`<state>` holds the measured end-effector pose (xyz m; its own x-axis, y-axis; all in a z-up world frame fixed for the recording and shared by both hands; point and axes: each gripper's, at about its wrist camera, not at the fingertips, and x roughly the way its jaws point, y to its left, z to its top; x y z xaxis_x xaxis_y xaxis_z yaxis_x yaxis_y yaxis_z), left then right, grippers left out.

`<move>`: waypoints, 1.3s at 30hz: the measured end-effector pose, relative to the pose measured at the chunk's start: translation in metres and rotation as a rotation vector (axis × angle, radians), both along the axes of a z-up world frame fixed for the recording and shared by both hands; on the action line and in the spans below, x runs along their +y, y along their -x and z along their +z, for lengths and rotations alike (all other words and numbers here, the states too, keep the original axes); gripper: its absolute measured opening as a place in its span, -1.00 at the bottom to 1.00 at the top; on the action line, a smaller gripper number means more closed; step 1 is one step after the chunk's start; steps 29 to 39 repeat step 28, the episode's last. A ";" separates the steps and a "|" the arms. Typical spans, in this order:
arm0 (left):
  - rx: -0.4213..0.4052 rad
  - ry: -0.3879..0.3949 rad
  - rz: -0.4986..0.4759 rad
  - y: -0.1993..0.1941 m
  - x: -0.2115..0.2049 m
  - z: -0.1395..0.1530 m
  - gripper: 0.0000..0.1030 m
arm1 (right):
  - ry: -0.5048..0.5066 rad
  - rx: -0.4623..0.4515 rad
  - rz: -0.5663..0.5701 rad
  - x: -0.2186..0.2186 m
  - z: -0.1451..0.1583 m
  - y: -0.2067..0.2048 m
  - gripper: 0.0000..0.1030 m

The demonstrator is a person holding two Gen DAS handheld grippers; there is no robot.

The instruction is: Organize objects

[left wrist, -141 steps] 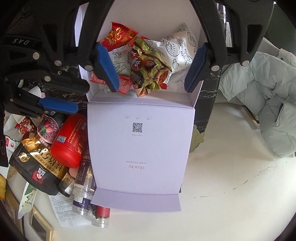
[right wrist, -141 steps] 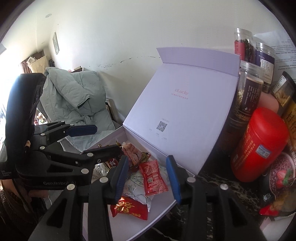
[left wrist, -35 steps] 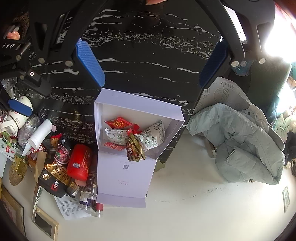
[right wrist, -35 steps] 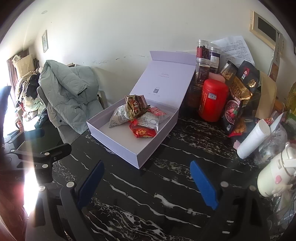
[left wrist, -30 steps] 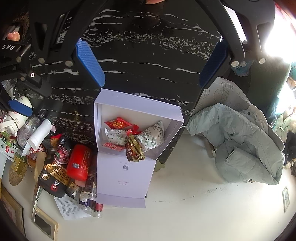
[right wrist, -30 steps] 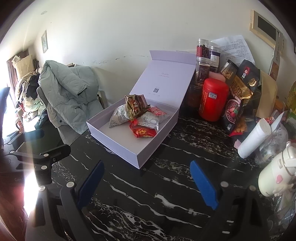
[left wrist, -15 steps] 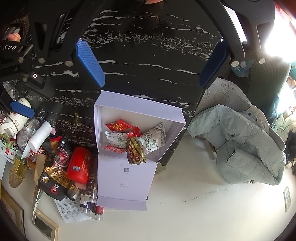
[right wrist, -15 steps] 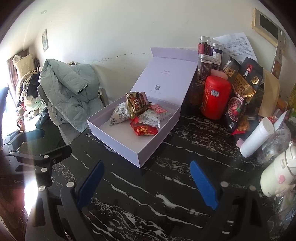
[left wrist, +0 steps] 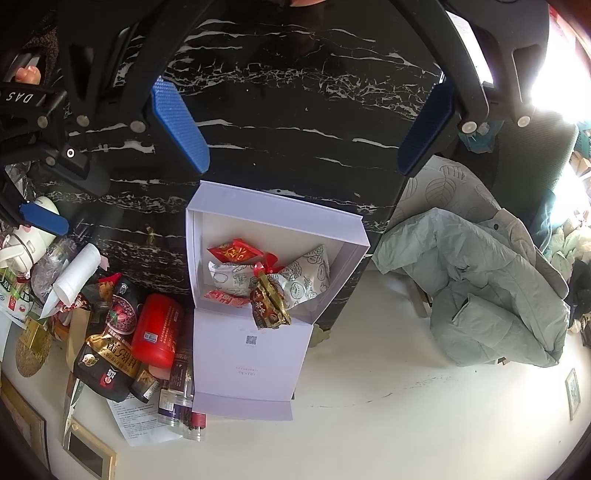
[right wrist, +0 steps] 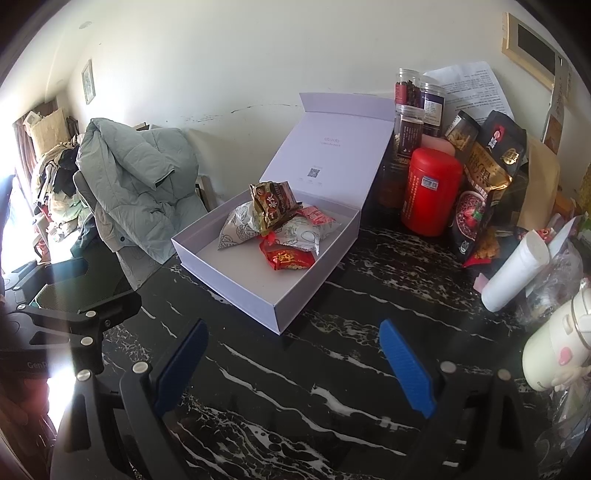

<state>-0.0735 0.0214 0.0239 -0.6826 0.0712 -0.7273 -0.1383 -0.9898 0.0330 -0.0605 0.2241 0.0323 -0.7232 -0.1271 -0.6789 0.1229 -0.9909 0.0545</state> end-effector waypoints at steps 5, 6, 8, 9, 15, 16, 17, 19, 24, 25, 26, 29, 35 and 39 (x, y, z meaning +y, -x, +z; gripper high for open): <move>0.000 0.002 -0.001 0.000 0.000 0.000 0.98 | -0.002 0.002 -0.005 0.001 -0.001 0.000 0.84; 0.000 0.002 -0.002 0.000 0.000 0.000 0.98 | -0.001 0.001 -0.006 0.001 -0.001 0.000 0.84; -0.003 0.003 -0.002 0.000 0.000 -0.001 0.98 | -0.001 -0.002 -0.008 0.001 -0.002 0.001 0.84; -0.005 0.004 0.000 0.000 -0.001 -0.002 0.98 | -0.001 -0.002 -0.010 0.001 -0.002 0.001 0.84; -0.007 0.006 0.006 0.000 -0.004 -0.003 0.98 | -0.001 -0.003 -0.012 0.000 -0.003 0.001 0.84; -0.006 0.006 0.006 0.000 -0.004 -0.003 0.98 | -0.001 -0.004 -0.012 0.000 -0.003 0.001 0.84; -0.006 0.006 0.006 0.000 -0.004 -0.003 0.98 | -0.001 -0.004 -0.013 0.001 -0.003 0.001 0.84; -0.007 0.008 0.006 -0.001 -0.004 -0.003 0.98 | -0.001 -0.005 -0.013 0.000 -0.004 0.001 0.84; -0.006 0.003 0.013 -0.002 -0.005 -0.003 0.98 | 0.004 -0.009 -0.017 0.000 -0.006 0.001 0.84; -0.004 0.001 0.011 -0.003 -0.005 -0.003 0.98 | 0.006 -0.010 -0.018 0.000 -0.006 0.001 0.84; -0.002 0.001 0.008 -0.003 -0.006 -0.003 0.98 | 0.007 -0.011 -0.017 0.000 -0.007 0.001 0.84; -0.001 0.005 0.007 -0.004 -0.005 -0.003 0.98 | 0.009 -0.011 -0.016 0.000 -0.007 0.000 0.84; -0.001 0.005 0.007 -0.004 -0.005 -0.003 0.98 | 0.009 -0.011 -0.016 0.000 -0.007 0.000 0.84; -0.001 0.005 0.007 -0.004 -0.005 -0.003 0.98 | 0.009 -0.011 -0.016 0.000 -0.007 0.000 0.84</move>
